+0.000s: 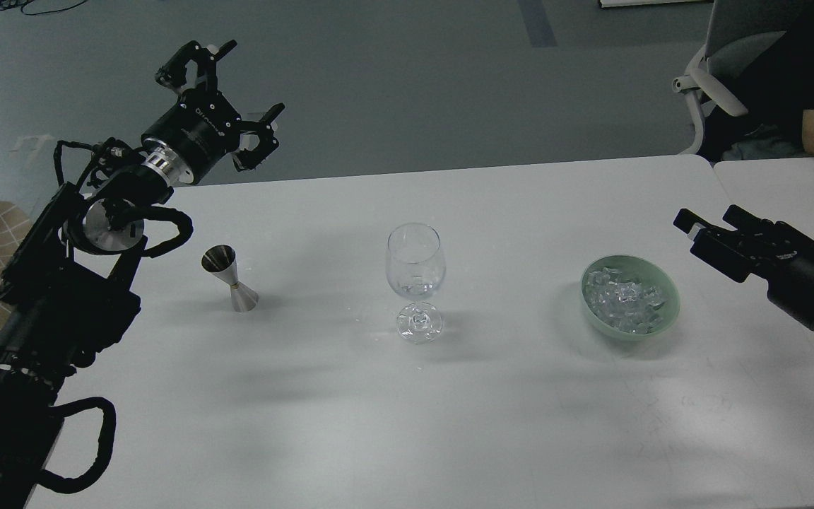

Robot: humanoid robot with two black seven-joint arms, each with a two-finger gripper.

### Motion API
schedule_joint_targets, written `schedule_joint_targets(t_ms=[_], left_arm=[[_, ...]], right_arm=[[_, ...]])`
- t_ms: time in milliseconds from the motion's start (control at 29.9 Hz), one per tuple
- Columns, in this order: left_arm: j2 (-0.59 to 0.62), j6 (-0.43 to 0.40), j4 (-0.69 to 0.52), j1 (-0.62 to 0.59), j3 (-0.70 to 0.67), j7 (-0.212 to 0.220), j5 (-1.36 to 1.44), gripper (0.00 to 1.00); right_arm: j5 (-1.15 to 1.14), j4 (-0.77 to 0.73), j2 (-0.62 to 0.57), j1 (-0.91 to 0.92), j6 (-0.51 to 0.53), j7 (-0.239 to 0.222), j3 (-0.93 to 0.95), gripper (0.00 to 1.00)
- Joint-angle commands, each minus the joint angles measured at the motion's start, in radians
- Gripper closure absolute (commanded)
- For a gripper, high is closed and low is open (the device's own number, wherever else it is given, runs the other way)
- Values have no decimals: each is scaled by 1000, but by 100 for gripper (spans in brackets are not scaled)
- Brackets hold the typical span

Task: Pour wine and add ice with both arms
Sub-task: 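Move the right gripper down to the green bowl of ice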

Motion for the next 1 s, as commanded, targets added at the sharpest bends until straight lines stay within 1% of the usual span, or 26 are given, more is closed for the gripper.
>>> schedule_joint_targets(t_ms=[0,167,434,768,869,902,969], left_arm=[[-5,0,-2,1,0,0,0,2],[-7,0,-3,3,0,0,0,2],[-7,0,-9,1,0,0,0,2],[-5,0,-20,1,-2,-1,-2,2],[-5,0,-22,-1,-2,0,-3,2],[-5,0,-22,-1,-2,0,-3,2],[-4,0,-22,-1,-2,0,-3,2]], right_arm=[[-6,-22,43,-3,-1,0,1,0],[-23,-90,101,3,5,-1,-22,0],[-57,-118,147,14,22,-1,-76,0],[-92,-171,195,54,51,-1,-90,1],[-93,-194,195,98,51,-1,-151,6],[-93,-197,195,116,51,-1,-176,11],[-95,-199,195,127,51,-1,-193,17]])
